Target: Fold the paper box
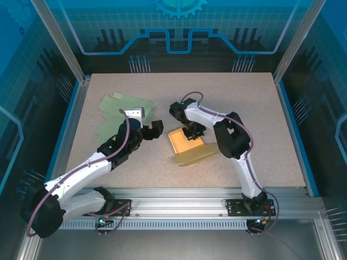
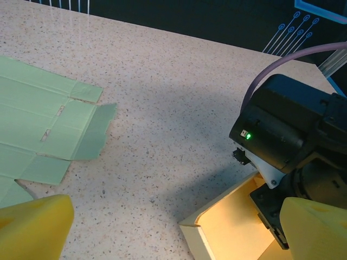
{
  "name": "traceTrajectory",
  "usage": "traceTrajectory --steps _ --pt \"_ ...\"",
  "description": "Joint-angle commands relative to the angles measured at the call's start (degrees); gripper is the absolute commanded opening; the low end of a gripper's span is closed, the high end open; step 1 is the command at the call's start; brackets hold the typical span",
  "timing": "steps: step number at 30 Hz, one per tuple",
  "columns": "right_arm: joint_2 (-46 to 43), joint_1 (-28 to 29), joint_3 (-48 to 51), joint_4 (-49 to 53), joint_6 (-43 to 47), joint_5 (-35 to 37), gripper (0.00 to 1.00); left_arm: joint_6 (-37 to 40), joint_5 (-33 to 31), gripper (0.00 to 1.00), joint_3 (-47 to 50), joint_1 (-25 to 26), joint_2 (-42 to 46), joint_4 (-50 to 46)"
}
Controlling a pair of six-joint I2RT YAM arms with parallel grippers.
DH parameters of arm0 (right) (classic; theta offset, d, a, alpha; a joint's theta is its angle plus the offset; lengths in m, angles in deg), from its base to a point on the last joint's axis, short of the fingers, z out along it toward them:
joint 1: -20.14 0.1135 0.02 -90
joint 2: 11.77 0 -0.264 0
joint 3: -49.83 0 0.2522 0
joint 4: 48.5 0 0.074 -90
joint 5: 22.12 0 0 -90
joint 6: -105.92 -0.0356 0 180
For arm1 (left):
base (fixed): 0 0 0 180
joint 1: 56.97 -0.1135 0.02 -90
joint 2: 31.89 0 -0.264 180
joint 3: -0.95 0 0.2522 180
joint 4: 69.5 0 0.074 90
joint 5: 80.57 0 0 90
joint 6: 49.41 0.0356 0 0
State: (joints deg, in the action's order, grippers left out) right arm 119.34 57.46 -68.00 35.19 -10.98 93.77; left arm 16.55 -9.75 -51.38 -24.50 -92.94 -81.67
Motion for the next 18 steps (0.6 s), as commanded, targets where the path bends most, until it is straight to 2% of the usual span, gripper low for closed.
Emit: traceTrajectory --steps 1,6,10,12,16,18 --pt "6.81 0.34 0.62 -0.82 -1.22 5.53 0.00 0.21 -0.13 0.99 0.95 -0.50 0.94 0.46" --pt "12.82 2.33 -4.50 4.77 -2.98 11.18 0.00 0.65 -0.16 0.99 0.62 -0.49 -0.07 0.58" --pt "12.11 3.01 -3.53 2.90 -2.67 9.38 0.05 0.90 -0.31 0.99 0.25 -0.53 -0.64 -0.15" --pt "9.20 2.87 -1.85 1.17 -2.00 8.29 0.12 1.08 -0.43 0.99 0.25 -0.50 -0.55 -0.39" --pt "3.29 2.80 -0.96 -0.72 0.56 7.28 0.40 1.81 -0.90 0.99 -0.01 -0.56 -0.64 -0.88" --pt "1.15 2.84 -1.28 -0.98 1.77 6.70 0.50 1.97 -1.10 0.99 -0.02 -0.56 -0.71 -1.14"
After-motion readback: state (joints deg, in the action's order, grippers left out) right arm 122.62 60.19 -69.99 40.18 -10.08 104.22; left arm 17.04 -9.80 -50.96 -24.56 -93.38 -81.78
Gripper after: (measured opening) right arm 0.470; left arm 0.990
